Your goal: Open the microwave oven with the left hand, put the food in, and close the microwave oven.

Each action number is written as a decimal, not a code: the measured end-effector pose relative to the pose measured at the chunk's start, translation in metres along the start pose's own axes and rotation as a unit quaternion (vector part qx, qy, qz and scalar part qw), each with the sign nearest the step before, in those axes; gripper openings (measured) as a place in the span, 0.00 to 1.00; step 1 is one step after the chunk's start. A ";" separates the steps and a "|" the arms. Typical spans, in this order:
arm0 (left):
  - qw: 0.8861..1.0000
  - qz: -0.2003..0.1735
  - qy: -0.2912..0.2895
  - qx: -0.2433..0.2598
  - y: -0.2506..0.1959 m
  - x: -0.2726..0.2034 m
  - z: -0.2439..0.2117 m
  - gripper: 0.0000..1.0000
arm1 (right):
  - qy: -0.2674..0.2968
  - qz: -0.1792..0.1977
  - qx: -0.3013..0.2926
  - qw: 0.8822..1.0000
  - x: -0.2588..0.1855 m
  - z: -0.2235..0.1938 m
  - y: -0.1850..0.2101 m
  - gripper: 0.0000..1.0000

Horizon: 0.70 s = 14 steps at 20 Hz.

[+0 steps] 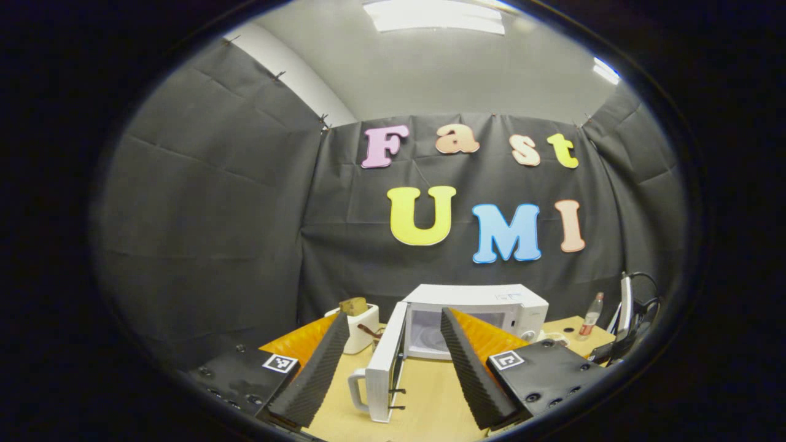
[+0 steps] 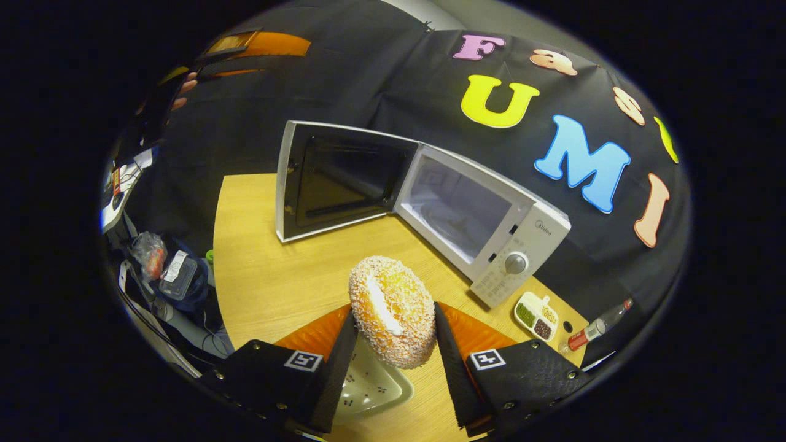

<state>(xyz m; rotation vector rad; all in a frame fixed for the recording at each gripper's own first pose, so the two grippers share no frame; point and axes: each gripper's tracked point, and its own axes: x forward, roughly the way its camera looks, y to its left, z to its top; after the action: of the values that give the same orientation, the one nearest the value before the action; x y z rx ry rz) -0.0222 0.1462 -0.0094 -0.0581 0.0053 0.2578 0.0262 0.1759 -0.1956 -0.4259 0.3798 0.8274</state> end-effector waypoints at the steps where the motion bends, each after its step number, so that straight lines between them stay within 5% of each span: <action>1: 1.000 -0.001 -0.003 -0.004 0.004 0.006 0.002 0.97 | -0.012 -0.008 0.002 1.000 0.006 0.013 -0.004 0.72; 14: 0.999 0.047 -0.009 -0.012 0.098 0.068 -0.015 0.97 | -0.064 -0.067 -0.027 0.995 0.100 0.120 -0.057 0.72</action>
<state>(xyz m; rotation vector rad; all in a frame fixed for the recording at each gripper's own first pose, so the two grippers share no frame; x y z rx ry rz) 0.0184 0.2567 -0.0305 -0.0787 -0.0136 0.3516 0.1509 0.2645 -0.1293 -0.4410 0.2089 0.7306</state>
